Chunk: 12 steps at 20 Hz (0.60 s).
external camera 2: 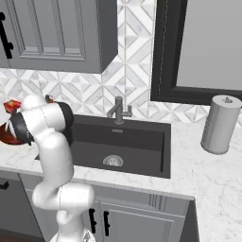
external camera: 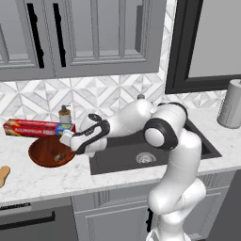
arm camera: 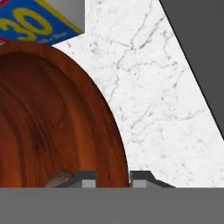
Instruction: Pick the mushroom from the sink and place it in the bowl. Then pick the bowl and place it in the microwave. Then close the microwave door and press the start button.
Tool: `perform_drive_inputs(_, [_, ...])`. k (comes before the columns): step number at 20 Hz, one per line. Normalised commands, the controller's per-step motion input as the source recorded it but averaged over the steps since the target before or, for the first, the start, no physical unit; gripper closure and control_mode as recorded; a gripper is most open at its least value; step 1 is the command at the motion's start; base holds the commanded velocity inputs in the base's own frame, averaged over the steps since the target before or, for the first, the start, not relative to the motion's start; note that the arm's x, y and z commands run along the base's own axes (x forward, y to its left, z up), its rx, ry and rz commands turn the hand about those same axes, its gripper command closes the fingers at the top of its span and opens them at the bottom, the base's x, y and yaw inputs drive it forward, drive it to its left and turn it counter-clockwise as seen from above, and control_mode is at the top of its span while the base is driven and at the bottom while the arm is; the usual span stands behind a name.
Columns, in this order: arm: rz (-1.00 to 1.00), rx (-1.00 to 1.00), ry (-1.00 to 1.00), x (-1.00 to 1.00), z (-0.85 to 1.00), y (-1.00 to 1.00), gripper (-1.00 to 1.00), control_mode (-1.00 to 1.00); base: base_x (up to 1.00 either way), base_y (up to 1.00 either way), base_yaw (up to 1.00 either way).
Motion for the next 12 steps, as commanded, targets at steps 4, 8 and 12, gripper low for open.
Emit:
perform_drive_inputs(4, [-0.06, 0.0, -0.2, -0.67, 0.44, -0.03, 1.0, -1.0, 0.0, 0.0, 0.0])
perform_drive_inputs(8, [-0.05, 0.0, -0.28, -0.97, 0.77, -0.38, 1.0, -1.0, 0.0, 0.0, 0.0])
perform_drive_inputs(12, [-0.07, 0.0, -0.16, -0.63, 0.93, -0.63, 1.0, -1.0, 0.0, 0.0, 0.0])
